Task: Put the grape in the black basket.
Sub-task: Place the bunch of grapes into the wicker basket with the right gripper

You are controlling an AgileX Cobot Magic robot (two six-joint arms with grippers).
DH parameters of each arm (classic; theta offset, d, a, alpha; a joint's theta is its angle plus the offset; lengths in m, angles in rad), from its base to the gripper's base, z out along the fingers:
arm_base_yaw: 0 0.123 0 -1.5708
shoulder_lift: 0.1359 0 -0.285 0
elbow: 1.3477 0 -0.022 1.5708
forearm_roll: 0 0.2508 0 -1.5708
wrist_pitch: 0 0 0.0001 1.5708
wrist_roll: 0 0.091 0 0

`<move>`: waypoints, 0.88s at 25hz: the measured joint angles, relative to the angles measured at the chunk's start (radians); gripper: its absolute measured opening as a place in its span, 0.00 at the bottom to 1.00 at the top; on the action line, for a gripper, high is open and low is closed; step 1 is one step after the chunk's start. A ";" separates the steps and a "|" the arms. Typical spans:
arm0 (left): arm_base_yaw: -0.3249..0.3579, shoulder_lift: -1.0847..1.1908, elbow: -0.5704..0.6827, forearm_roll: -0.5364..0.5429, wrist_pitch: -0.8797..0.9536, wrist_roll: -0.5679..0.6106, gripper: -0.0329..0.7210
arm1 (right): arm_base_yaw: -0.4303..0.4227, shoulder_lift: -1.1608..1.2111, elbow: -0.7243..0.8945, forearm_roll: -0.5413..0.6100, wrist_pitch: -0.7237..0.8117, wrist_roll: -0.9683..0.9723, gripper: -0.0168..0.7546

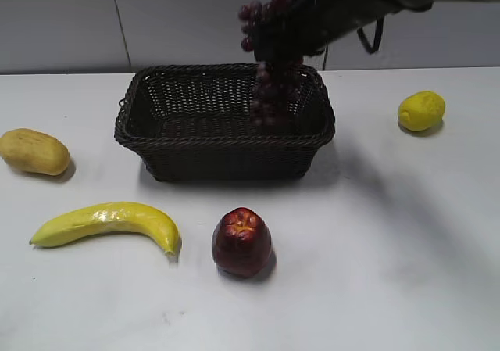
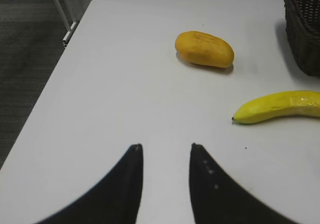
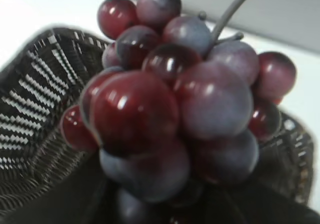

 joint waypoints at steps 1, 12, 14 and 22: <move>0.000 0.000 0.000 0.000 0.000 0.000 0.36 | 0.005 0.022 0.000 0.001 0.001 -0.001 0.39; 0.000 0.000 0.000 0.000 0.000 0.000 0.36 | 0.015 0.118 -0.007 -0.005 0.024 -0.049 0.65; 0.000 0.000 0.000 0.000 0.000 0.000 0.36 | 0.015 0.107 -0.013 -0.022 0.048 -0.053 0.80; 0.000 0.000 0.000 0.000 0.000 0.000 0.36 | 0.015 -0.054 -0.061 -0.108 0.229 -0.046 0.83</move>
